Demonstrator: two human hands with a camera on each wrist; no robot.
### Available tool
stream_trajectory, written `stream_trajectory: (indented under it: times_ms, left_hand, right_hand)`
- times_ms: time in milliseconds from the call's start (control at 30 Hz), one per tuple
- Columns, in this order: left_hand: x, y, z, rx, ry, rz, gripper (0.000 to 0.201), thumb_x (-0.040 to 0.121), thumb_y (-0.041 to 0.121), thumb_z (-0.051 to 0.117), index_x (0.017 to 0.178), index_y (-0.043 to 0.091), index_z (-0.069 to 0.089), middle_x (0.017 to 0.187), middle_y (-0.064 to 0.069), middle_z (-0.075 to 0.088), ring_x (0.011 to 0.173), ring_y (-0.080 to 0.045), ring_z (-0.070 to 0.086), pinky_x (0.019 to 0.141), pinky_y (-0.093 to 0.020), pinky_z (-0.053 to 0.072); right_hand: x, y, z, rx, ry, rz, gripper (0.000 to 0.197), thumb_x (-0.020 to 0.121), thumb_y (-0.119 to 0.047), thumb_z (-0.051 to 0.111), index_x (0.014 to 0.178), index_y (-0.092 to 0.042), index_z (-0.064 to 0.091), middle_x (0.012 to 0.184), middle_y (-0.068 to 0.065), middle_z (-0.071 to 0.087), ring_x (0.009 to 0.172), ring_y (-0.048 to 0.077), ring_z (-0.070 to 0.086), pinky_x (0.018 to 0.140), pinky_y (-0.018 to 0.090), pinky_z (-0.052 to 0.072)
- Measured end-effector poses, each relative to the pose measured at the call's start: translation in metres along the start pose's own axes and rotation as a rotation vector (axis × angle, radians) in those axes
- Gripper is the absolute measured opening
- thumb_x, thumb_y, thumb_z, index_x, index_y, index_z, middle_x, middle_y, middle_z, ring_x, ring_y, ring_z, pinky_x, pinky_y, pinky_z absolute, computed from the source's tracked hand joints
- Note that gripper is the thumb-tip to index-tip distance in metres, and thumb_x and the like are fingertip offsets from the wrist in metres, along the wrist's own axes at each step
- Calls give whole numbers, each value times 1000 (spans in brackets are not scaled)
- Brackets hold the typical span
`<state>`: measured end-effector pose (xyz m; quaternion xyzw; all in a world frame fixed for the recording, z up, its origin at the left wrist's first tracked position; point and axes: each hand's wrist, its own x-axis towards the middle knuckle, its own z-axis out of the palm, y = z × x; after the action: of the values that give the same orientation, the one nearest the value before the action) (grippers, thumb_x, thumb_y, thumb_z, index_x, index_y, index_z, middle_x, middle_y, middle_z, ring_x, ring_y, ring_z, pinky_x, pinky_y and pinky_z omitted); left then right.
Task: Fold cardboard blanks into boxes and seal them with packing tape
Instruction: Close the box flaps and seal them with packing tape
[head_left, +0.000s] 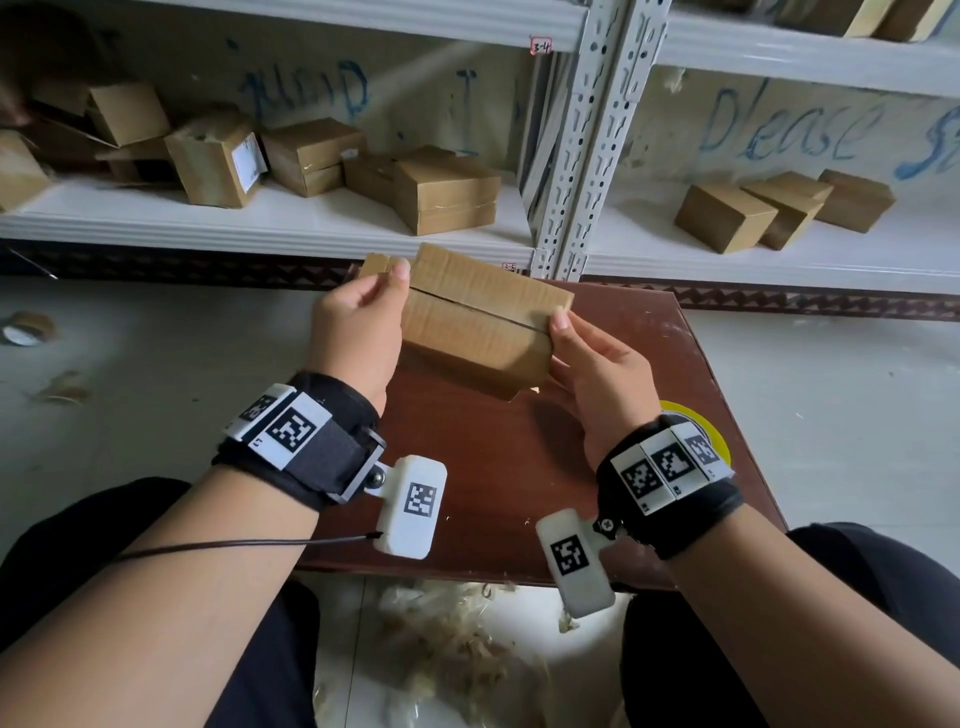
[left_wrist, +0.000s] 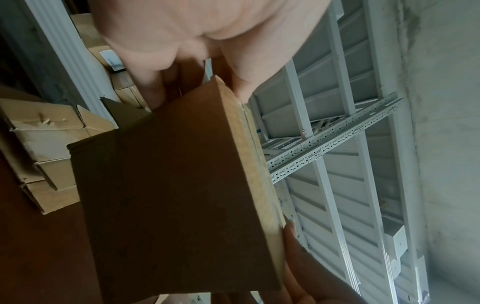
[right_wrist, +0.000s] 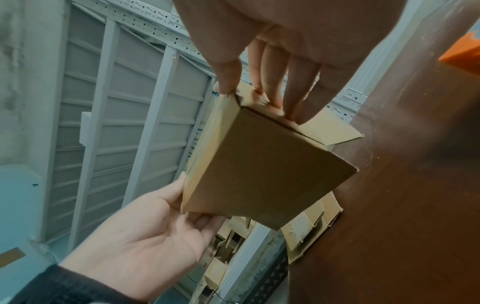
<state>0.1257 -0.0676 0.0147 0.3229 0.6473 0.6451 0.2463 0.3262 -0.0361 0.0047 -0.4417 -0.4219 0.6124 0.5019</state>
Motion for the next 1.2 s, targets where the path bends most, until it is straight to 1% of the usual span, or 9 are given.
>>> stream_trajectory:
  times_ms: [233, 333, 567, 633, 733, 867, 933, 1067, 1200]
  left_hand:
    - [-2, -2, -3, 137, -104, 158, 53, 95, 49, 65, 56, 25, 37, 60, 6, 36, 62, -15, 34, 65, -31, 29]
    - [-11, 0, -3, 384, -188, 349, 63, 102, 33, 61, 54, 16, 24, 48, 5, 18, 48, -15, 22, 55, -32, 20]
    - [-16, -15, 3, 561, -251, 429, 56, 94, 35, 74, 50, 16, 46, 47, 3, 38, 49, -13, 36, 52, -32, 36]
    - [-15, -11, 3, 481, -223, 360, 22, 85, 39, 84, 72, 21, 79, 64, 9, 68, 61, -2, 58, 63, -21, 51]
    - [-21, -5, 3, 345, -204, 270, 35, 67, 38, 95, 91, 16, 83, 79, 9, 77, 68, 4, 70, 63, -5, 48]
    - [-32, -1, 8, 272, -118, 321, 31, 64, 48, 94, 68, 21, 79, 53, 4, 68, 55, -27, 63, 58, -34, 50]
    - [-33, -2, 10, 247, -76, 352, 29, 70, 47, 92, 72, 20, 80, 57, 8, 71, 54, -18, 64, 60, -34, 52]
    - [-27, -8, 9, 318, 23, 453, 35, 88, 32, 82, 113, 7, 79, 105, -5, 80, 95, -5, 72, 86, -24, 57]
    - [-15, -8, 5, 270, 100, 413, 35, 98, 32, 70, 106, -1, 79, 90, -12, 78, 84, -13, 65, 81, -31, 54]
  right_hand:
    - [14, 9, -6, -15, 89, -59, 26, 92, -21, 81, 116, -12, 80, 102, 14, 81, 90, 29, 73, 88, 51, 59]
    - [20, 19, -12, -159, 104, -109, 14, 95, -20, 76, 105, -10, 81, 84, -3, 76, 78, 12, 65, 72, 31, 55]
    - [22, 28, -12, -601, 106, -170, 18, 99, -26, 65, 88, -15, 55, 86, 0, 62, 77, 15, 55, 73, 32, 44]
    - [22, 23, -13, -550, 111, -144, 21, 97, -30, 66, 84, -18, 55, 83, -1, 63, 77, 17, 58, 73, 34, 48]
    - [19, 17, -12, -422, 56, -130, 33, 89, -46, 75, 103, -19, 65, 99, -4, 73, 92, 13, 70, 86, 35, 57]
    - [18, 17, -10, -382, 12, -113, 75, 71, -66, 79, 127, -22, 56, 118, -5, 73, 110, 12, 70, 100, 41, 58]
    - [16, 17, -7, -385, -7, -80, 84, 71, -69, 78, 134, -21, 52, 124, -5, 71, 115, 12, 68, 105, 43, 55]
    - [14, 16, -7, -475, -40, -262, 14, 103, -32, 61, 106, -19, 64, 83, -18, 66, 75, 0, 58, 78, 33, 50]
    - [12, 12, -5, -321, 19, -300, 25, 99, -24, 68, 107, -45, 78, 98, -10, 80, 92, 12, 72, 90, 55, 61]
